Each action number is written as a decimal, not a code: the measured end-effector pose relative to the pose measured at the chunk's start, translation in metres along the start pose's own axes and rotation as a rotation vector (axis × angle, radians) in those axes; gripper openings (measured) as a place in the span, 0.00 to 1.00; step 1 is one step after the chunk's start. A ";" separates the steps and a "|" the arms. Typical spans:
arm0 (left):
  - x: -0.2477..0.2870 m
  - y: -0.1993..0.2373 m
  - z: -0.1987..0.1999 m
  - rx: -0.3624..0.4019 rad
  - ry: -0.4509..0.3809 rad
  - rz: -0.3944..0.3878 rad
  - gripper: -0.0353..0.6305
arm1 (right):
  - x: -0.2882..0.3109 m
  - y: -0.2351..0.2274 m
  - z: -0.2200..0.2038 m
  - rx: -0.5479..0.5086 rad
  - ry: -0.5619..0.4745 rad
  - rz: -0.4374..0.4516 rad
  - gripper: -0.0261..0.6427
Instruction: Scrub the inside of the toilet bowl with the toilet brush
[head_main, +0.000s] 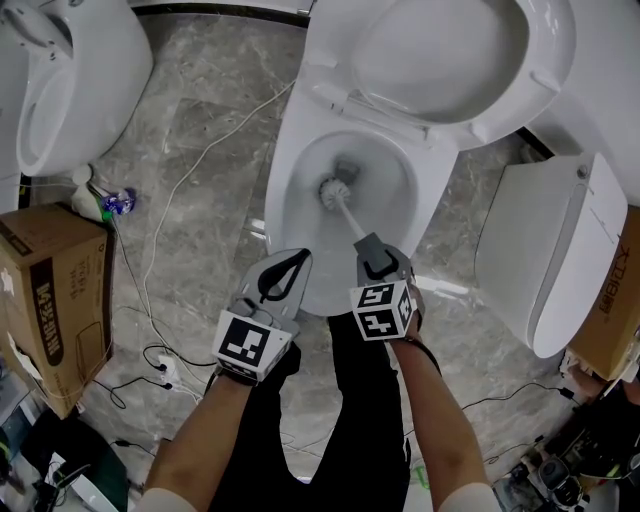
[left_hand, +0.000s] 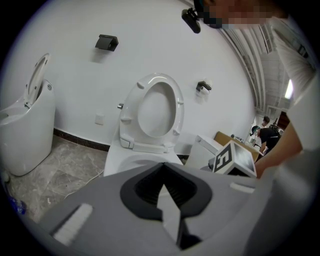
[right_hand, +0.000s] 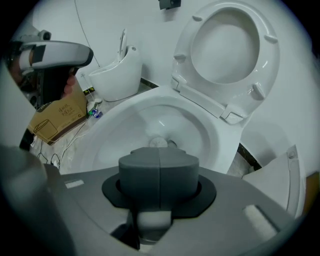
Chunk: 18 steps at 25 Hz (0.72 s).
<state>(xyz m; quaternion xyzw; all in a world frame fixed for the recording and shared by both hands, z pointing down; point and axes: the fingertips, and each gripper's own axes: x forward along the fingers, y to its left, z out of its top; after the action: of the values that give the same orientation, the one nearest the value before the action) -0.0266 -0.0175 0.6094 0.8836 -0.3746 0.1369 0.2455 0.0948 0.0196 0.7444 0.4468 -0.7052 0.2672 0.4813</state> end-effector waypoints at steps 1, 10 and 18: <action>0.001 0.001 0.002 0.000 -0.003 0.000 0.06 | 0.002 -0.001 0.004 0.007 -0.007 -0.005 0.28; 0.014 0.011 0.004 0.003 -0.019 0.003 0.06 | 0.031 -0.025 0.036 0.131 -0.032 -0.053 0.28; 0.027 0.020 -0.003 0.000 -0.030 0.015 0.06 | 0.059 -0.032 0.038 0.211 0.030 -0.075 0.28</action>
<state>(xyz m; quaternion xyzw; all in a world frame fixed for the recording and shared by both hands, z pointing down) -0.0228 -0.0438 0.6298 0.8827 -0.3848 0.1257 0.2387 0.0984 -0.0472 0.7819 0.5169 -0.6489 0.3285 0.4515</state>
